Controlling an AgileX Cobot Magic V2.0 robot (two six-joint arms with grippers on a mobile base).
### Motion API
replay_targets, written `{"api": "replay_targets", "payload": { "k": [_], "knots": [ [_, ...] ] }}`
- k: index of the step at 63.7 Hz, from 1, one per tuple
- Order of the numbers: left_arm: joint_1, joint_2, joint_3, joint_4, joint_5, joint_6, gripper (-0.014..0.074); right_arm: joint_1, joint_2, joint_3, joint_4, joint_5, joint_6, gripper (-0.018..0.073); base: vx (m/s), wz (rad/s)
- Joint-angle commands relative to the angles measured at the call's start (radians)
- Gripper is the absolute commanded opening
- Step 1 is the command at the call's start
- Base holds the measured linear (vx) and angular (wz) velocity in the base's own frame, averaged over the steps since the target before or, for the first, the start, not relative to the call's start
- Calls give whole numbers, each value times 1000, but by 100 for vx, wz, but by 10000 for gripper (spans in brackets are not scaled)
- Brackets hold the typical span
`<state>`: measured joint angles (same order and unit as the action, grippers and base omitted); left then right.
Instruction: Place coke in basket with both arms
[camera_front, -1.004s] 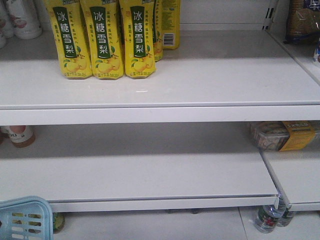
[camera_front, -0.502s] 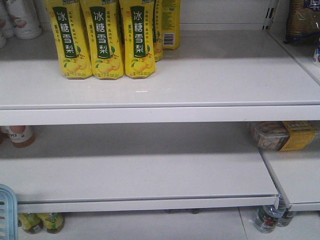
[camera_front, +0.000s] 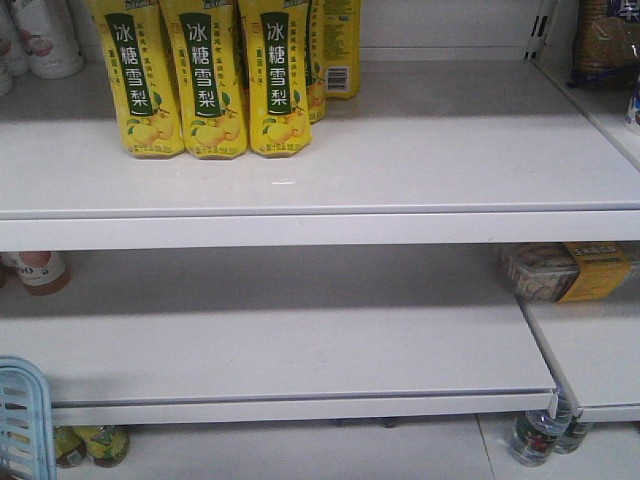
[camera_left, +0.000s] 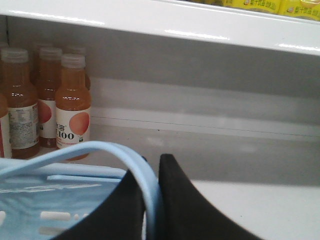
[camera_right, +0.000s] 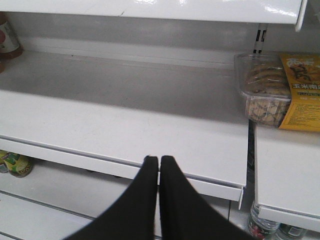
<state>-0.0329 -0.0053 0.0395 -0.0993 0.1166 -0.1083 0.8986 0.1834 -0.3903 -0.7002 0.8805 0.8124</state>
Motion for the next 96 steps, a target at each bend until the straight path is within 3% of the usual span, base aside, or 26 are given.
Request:
{"api": "replay_targets", "payload": {
  "k": [1,17,96],
  "knots": [
    [-1,-23,-30,18,-176,31,-6,-1,12,-25,-52,-54,-4,-5,0,0],
    [-1,-23,-30,20,-266,31,-6,-1,12,-25,-52,-54,-4,-5,0,0],
    [-1,-22,-31,19,-258,31,-6,-1,16,-25,-40,-57,-4,-5,0,0]
  ]
}}
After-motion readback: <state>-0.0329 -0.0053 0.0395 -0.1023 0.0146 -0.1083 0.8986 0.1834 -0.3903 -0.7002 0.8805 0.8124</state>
